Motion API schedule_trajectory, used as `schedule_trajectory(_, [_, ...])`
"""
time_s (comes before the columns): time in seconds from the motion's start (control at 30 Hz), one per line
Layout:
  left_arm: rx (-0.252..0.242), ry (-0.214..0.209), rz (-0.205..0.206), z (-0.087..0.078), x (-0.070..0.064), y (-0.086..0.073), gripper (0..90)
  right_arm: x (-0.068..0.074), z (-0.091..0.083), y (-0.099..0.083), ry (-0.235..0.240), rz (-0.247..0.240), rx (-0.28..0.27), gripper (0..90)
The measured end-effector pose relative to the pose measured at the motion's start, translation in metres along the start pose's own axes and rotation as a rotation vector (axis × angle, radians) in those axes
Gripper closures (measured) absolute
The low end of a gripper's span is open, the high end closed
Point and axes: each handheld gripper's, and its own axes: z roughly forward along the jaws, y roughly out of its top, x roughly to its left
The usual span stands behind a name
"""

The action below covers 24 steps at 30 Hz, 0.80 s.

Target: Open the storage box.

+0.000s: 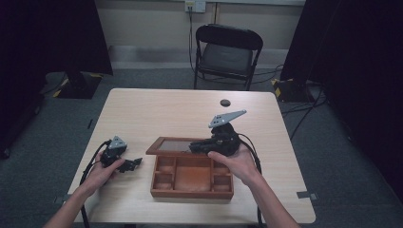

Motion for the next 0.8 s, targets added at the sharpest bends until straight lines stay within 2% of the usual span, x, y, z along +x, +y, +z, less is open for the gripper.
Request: schedule_trajectory(0.8, [0.000, 0.003, -0.003, 0.0001, -0.0005, 0.0001, 10.5, -0.0057, -0.0023, 0.0080, 0.001, 0.015, -0.012, 82.7])
